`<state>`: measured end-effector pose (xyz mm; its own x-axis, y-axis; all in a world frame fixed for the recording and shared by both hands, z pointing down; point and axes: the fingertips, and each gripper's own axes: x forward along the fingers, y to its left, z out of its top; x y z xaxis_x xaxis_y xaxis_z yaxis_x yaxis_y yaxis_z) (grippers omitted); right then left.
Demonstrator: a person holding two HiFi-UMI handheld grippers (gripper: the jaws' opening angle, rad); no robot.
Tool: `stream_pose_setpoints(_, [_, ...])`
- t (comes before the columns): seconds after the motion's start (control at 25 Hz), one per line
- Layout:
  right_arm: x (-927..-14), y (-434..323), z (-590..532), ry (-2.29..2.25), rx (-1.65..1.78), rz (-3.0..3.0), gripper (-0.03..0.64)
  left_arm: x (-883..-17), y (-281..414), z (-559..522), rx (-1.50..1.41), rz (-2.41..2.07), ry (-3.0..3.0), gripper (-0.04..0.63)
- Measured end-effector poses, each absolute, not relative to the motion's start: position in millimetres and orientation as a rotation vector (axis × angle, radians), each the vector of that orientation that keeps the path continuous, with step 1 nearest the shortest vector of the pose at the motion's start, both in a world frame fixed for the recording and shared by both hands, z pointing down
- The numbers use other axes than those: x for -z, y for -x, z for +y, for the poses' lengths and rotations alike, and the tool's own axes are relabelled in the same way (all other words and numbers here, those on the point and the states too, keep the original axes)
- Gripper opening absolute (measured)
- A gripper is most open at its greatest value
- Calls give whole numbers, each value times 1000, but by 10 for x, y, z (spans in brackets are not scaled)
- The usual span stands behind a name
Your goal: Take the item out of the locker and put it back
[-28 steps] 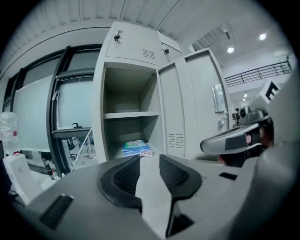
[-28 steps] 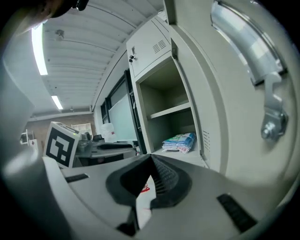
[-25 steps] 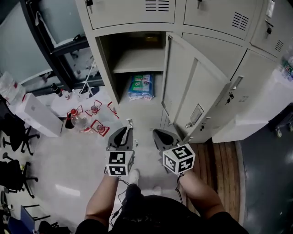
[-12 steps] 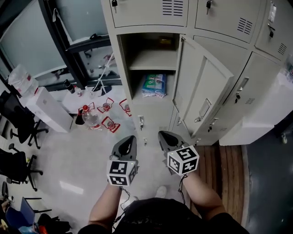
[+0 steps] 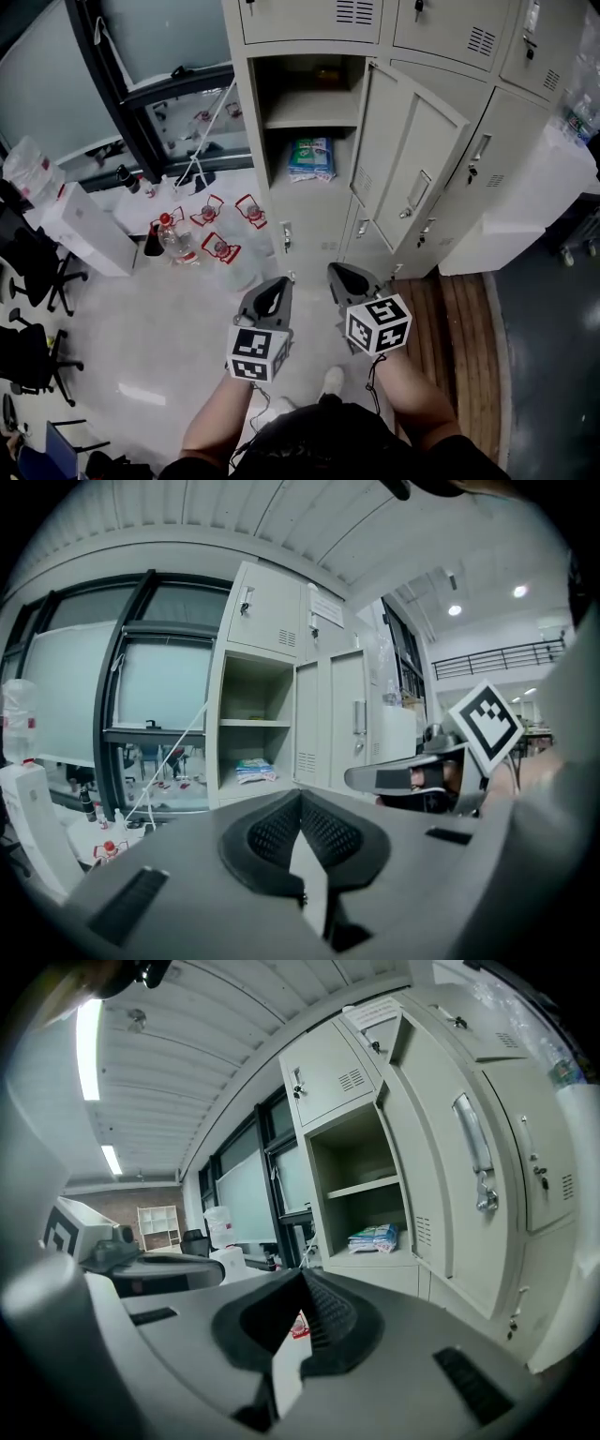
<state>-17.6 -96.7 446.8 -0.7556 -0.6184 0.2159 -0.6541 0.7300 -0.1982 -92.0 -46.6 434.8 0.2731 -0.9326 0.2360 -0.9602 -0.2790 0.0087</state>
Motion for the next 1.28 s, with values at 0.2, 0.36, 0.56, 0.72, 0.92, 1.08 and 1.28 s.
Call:
stream_pose_setpoints(0.2, [-4448,243,-654,-1082,-383,-2772,0,-4329,1012,-211,-250,-1744,-2415,5])
stream_pose_setpoints(0.36, [-4429,278,-490,-1102,-368,-2757,0,-4309,1056,-69,-226,-1725,-2428,5])
stream_pose_setpoints(0.56, [-4363,326,-371,-1125,-350,-2756,0,-4277,1090,46,-207,-1699,-2444,5])
stream_pose_setpoints(0.72, [-4334,355,-316,-1138,-346,-2760,0,-4274,1108,108,-217,-1691,-2454,5])
stream_pose_setpoints(0.92, [-4351,391,-282,-1145,-350,-2757,0,-4286,1155,144,-218,-1685,-2457,5])
stream_pose_setpoints(1.08, [-4373,409,-271,-1153,-353,-2753,0,-4316,1174,161,-219,-1675,-2461,5])
stream_pose_setpoints(1.28, [-4394,425,-291,-1166,-358,-2746,0,-4349,1197,148,-223,-1662,-2465,5])
